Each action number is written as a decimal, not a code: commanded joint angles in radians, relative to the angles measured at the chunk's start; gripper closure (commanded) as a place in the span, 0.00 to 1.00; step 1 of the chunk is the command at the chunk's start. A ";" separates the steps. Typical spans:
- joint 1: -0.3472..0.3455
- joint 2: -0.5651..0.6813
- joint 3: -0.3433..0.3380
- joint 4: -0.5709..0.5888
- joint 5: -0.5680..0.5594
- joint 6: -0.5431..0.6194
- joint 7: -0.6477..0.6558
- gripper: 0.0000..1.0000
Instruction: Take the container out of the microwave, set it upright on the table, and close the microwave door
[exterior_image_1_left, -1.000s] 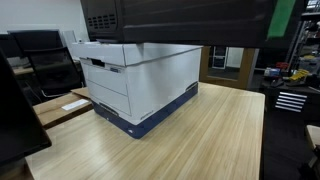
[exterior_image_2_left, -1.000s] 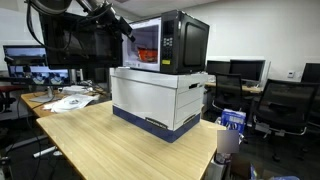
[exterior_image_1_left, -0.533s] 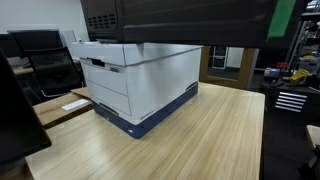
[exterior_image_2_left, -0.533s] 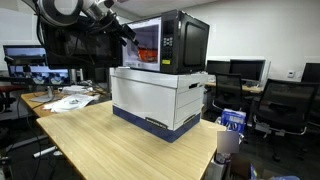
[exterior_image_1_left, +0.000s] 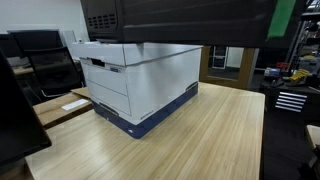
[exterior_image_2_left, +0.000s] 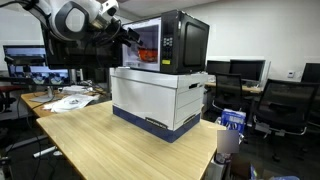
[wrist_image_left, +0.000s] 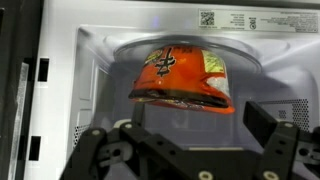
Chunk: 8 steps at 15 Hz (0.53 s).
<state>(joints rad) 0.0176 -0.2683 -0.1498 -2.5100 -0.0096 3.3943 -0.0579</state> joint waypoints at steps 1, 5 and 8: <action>-0.005 0.048 -0.001 0.002 -0.017 0.083 -0.022 0.00; -0.054 0.044 0.036 0.071 -0.049 0.061 -0.047 0.00; -0.018 0.060 0.009 0.073 -0.079 0.058 -0.043 0.00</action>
<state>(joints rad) -0.0176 -0.2231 -0.1268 -2.4149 -0.0508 3.4573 -0.0833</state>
